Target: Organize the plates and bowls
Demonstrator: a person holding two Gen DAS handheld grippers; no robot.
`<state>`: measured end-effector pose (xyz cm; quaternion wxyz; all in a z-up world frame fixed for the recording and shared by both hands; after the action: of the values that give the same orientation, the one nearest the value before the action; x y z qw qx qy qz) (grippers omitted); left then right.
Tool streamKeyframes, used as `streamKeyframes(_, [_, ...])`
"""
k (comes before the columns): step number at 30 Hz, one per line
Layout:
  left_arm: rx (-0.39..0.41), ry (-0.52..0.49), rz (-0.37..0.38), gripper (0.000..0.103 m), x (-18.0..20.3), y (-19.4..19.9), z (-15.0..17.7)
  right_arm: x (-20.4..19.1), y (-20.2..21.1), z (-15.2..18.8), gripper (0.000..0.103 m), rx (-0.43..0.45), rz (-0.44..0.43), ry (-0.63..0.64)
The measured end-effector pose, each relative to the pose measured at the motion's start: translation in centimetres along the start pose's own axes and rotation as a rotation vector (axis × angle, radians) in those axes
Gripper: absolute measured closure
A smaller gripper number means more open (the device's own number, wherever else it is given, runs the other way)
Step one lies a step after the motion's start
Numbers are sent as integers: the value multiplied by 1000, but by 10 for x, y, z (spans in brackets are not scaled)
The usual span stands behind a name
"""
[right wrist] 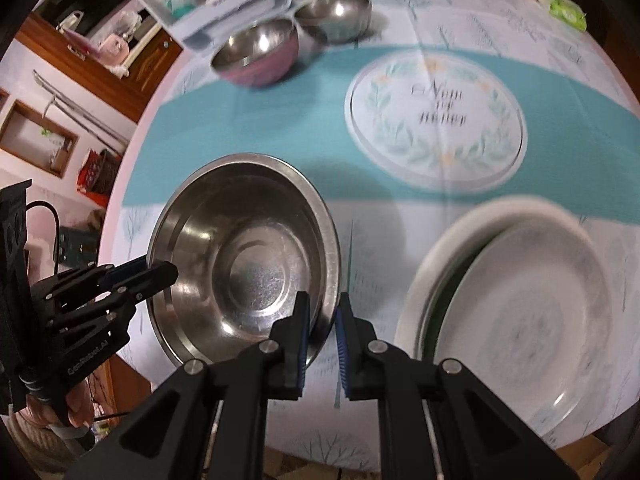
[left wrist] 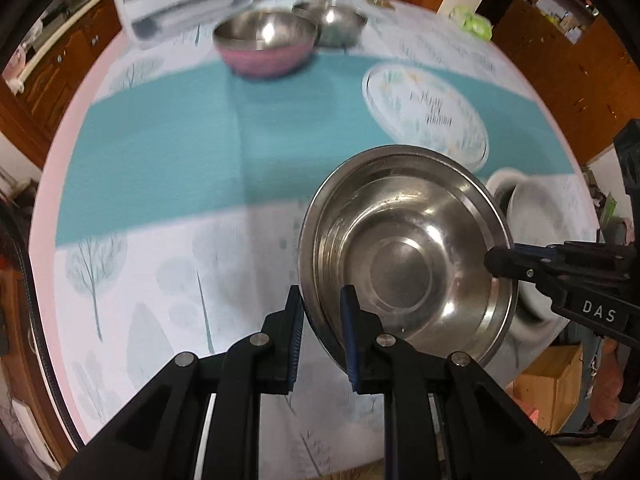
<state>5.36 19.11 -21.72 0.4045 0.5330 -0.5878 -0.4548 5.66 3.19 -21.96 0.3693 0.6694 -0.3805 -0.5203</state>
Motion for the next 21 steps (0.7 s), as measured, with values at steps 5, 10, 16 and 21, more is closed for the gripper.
streamKeyframes(5, [-48, -5, -31, 87, 2, -14, 26, 0, -13, 13, 90, -40, 9, 5])
streamKeyframes(10, [-49, -22, -62, 87, 4, -15, 35, -1, -20, 17, 90, -55, 23, 18])
streamKeyframes(16, [-49, -29, -56, 79, 4, -13, 35, -1, -25, 19, 88, -61, 19, 17])
streamKeyframes(21, [-34, -36, -59, 52, 8, -9, 33, -3, -27, 21, 86, -69, 14, 9])
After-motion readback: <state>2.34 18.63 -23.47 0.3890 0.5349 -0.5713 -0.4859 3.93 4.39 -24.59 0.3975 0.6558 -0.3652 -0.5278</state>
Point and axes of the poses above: each gripper's, at about its wrist camera, not at the fingertips, and y roughly against the way its jaws point, x to its right, z to its underside, the point moved 3 cm from there along -y, roughly the way its jaws point, and after that the axes turned 9 degrees about -z, right-handed, at the moved point
